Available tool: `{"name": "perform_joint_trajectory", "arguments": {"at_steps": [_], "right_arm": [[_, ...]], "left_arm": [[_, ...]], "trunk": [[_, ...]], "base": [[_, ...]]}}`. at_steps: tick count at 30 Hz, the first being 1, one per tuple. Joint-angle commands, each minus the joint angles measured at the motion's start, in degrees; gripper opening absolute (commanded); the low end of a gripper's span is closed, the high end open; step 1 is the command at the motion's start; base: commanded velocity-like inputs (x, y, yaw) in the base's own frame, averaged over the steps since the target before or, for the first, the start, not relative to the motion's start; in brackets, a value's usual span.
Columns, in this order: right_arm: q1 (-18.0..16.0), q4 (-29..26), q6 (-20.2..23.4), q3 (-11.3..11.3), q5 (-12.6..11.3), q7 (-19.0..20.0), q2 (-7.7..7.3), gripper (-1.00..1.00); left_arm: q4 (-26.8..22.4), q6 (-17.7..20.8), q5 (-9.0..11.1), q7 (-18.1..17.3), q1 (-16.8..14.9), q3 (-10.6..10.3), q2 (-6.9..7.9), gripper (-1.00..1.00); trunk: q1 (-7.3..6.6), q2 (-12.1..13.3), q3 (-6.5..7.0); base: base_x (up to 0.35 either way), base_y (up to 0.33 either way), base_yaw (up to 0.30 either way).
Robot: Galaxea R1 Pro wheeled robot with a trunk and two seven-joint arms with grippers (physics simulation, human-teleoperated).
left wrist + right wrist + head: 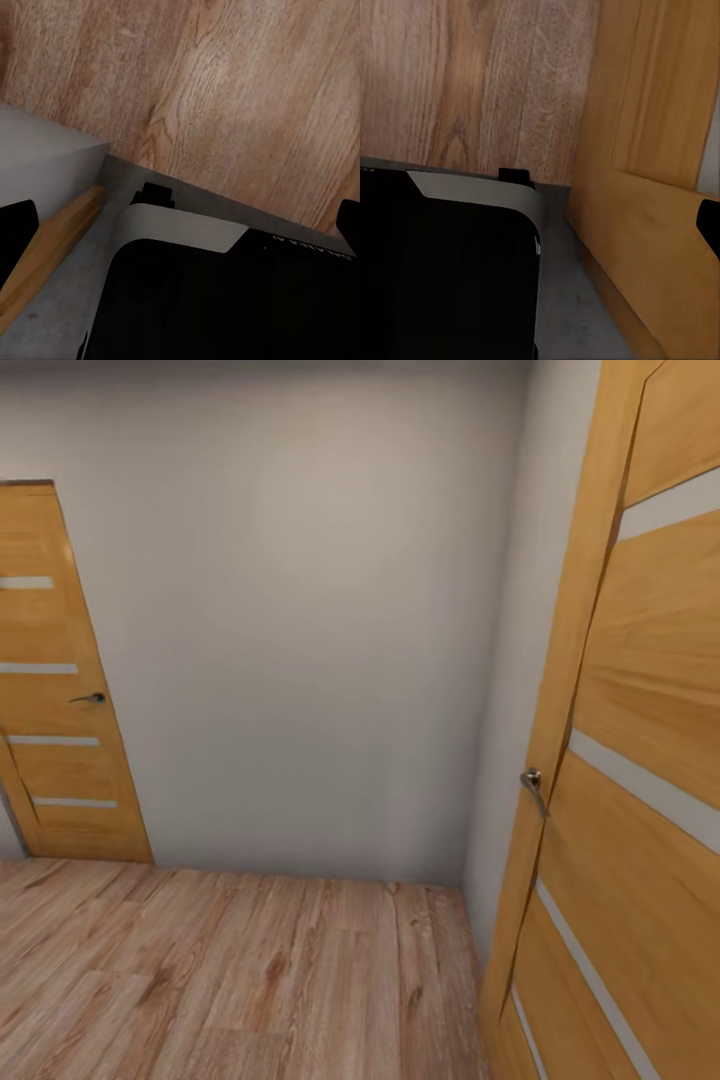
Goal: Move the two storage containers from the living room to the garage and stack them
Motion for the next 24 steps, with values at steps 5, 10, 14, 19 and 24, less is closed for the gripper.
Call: {"name": "perform_joint_trajectory", "arguments": {"at_steps": [5, 10, 14, 19, 24], "right_arm": [[-0.1, 0.2, -0.3, 0.5, -0.1, -0.2, 0.01, 1.00], [-0.1, 0.2, -0.2, 0.4, -0.1, -0.2, 0.09, 1.00], [-0.1, 0.2, -0.2, 0.5, -0.1, -0.2, 0.10, 1.00], [-0.1, 0.2, -0.2, 0.4, -0.1, -0.2, 0.15, 1.00], [-0.1, 0.2, -0.2, 0.4, -0.1, -0.2, 0.10, 1.00]], "left_arm": [[0.0, 0.1, 0.5, 0.1, 0.0, -0.5, 0.00, 1.00], [0.0, 0.0, 0.4, 0.1, 0.0, -0.5, 0.00, 1.00], [0.0, 0.1, 0.4, 0.1, 0.0, -0.5, 0.00, 1.00], [0.0, 0.1, 0.4, 0.1, 0.0, -0.5, 0.01, 1.00], [0.0, 0.1, 0.4, 0.1, 0.0, -0.5, 0.04, 1.00]], "trunk": [[0.01, -0.1, -0.08], [0.01, -0.1, -0.08], [0.01, -0.1, -0.08], [0.01, -0.1, -0.08], [0.01, -0.1, -0.08]], "base": [[0.011, 0.000, 0.033], [0.001, 0.000, 0.003], [0.014, 0.000, 0.001], [0.209, 0.000, 0.000], [0.302, 0.000, 0.000]]}}
